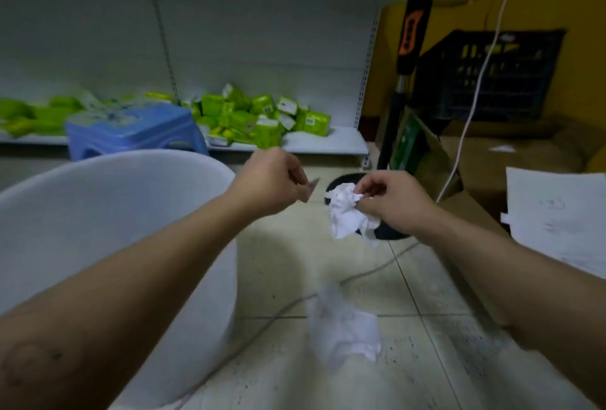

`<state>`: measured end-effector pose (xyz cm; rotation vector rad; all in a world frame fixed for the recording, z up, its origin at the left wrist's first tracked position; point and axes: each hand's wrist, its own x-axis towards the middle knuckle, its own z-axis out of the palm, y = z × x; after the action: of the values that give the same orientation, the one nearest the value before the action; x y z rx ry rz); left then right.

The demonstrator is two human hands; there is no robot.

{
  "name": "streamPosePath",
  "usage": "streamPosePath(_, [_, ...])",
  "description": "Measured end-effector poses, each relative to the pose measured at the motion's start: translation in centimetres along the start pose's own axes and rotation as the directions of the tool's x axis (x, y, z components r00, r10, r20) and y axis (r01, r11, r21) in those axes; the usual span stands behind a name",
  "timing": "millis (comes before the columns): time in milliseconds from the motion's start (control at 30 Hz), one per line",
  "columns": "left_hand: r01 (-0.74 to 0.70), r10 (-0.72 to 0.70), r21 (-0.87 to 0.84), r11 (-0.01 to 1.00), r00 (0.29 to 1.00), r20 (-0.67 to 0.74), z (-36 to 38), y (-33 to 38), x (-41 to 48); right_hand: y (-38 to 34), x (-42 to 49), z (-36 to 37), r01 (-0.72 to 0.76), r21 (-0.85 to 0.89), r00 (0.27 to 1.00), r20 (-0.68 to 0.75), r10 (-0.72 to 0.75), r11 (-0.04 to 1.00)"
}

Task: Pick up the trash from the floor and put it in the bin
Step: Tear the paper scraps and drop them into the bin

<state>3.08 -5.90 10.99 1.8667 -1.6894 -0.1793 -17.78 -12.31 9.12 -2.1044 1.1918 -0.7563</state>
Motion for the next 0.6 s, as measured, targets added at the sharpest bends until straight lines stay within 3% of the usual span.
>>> streamPosePath(100, [0.038,-0.033,0.06,0.997,0.997,-0.075,-5.0,-3.3,-0.1,-4.7,2.2,1.4,0.042,0.05,0.999,-0.011,-0.042,0.998])
streamPosePath(367, [0.271,-0.263,0.142,0.952,0.962,-0.074,-11.0,-13.8,-3.2,-12.3,3.8,12.9,0.112,0.227,0.994,-0.022,-0.11,0.967])
streamPosePath(433, [0.315,-0.306,0.163,0.935,0.949,-0.081,-11.4,-15.7,-4.6,-12.9,3.5,15.8,0.14,0.172,0.989,0.016,-0.145,0.975])
streamPosePath(533, [0.339,-0.331,0.211,0.917,0.941,-0.073,-11.7,-17.7,-6.2,-13.2,3.1,18.2,0.241,-0.113,0.947,0.244,-0.209,0.964])
streamPosePath(600, [0.309,-0.306,0.227,0.923,0.951,-0.05,-11.5,-18.4,-6.8,-13.5,3.0,18.3,0.303,-0.204,0.92,0.317,-0.23,0.931])
